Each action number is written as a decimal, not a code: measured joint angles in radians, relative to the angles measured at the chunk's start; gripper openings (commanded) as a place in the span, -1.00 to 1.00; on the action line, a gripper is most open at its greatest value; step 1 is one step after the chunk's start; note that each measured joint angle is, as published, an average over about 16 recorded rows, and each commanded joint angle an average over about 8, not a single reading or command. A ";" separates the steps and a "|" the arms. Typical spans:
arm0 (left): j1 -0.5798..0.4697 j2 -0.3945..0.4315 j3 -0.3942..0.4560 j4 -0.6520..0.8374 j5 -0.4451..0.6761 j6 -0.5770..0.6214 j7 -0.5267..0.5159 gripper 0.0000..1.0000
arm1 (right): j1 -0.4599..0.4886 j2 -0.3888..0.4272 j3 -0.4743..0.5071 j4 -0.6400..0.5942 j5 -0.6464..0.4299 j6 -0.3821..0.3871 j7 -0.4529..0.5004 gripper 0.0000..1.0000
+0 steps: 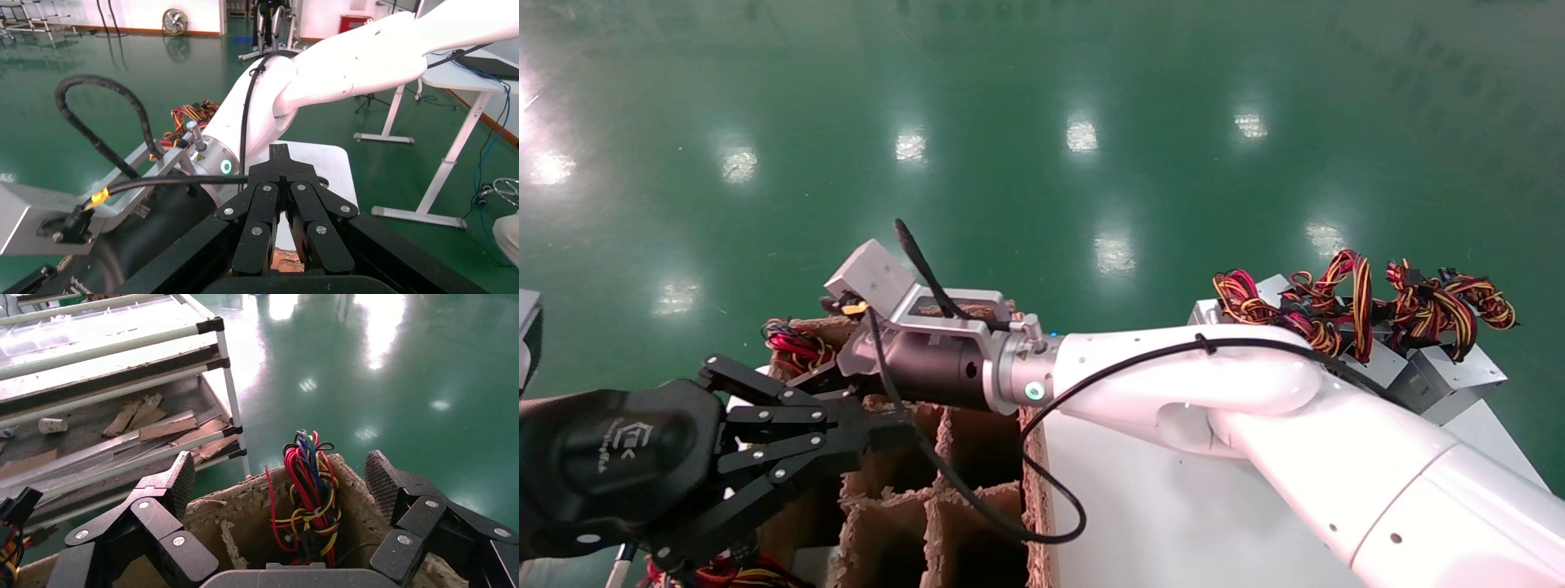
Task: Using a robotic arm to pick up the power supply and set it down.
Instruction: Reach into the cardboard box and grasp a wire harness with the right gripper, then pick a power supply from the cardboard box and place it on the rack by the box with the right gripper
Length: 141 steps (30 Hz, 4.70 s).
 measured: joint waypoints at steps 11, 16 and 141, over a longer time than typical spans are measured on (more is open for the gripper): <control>0.000 0.000 0.000 0.000 0.000 0.000 0.000 -1.00 | 0.007 0.000 -0.130 0.059 0.132 0.093 -0.011 -0.18; 0.000 0.000 0.000 0.000 0.000 0.000 0.000 -1.00 | 0.012 0.001 -0.167 0.072 0.179 0.116 -0.032 -1.00; 0.000 0.000 0.000 0.000 0.000 0.000 0.000 -1.00 | -0.005 0.052 -0.201 -0.328 0.772 -0.507 -0.447 -1.00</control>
